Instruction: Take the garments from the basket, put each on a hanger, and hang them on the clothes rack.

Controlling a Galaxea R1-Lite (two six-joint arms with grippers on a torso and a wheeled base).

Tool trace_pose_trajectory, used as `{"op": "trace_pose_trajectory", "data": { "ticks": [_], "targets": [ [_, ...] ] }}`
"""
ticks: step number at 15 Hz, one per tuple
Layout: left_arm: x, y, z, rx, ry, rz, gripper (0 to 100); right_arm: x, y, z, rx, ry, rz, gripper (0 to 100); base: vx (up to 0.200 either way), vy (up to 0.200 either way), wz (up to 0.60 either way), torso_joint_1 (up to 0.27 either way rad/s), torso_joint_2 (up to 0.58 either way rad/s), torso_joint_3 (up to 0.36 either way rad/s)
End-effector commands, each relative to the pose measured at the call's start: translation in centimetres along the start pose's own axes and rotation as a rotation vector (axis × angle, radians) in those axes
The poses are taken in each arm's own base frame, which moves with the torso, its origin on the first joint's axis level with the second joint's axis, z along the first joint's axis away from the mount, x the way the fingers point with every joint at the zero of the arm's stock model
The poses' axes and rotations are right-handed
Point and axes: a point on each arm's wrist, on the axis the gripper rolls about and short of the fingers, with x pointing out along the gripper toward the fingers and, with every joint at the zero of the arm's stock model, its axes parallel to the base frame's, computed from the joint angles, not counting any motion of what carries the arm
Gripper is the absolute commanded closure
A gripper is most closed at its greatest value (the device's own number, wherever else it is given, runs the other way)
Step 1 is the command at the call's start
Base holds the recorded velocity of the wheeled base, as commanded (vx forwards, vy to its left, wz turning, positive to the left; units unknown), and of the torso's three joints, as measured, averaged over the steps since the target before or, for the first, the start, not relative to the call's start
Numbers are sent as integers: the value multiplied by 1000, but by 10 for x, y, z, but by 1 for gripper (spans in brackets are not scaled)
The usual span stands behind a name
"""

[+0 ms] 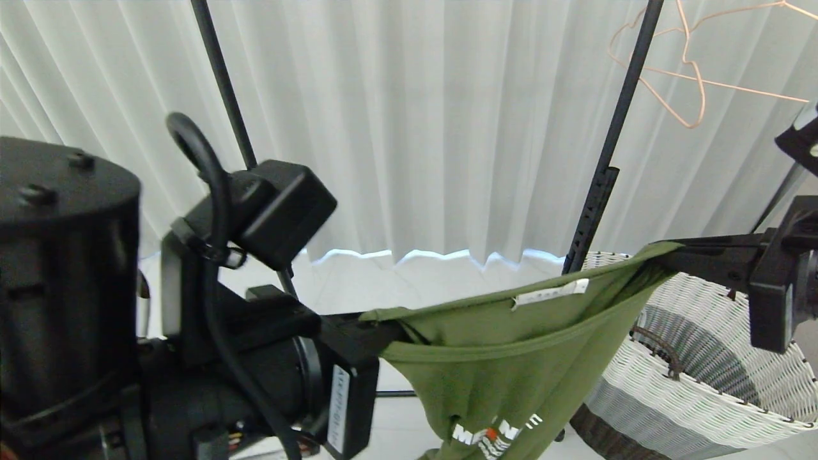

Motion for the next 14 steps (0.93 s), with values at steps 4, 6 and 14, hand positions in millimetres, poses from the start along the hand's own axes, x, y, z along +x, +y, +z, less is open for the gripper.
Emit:
{"op": "trace_pose_trajectory", "data": {
  "ticks": [4, 6, 14],
  "targets": [
    [-25, 30, 36, 48, -115, 163, 100, 22, 1, 24, 8, -78, -5, 100, 0, 0, 0, 0, 0, 0],
    [-39, 31, 59, 80, -130, 202, 100, 18, -8, 42, 22, -131, -37, 100, 0, 0, 0, 0, 0, 0],
    [-55, 17, 81, 95, -158, 140, 100, -4, -16, 63, 26, -168, -62, 100, 0, 0, 0, 0, 0, 0]
  ]
}}
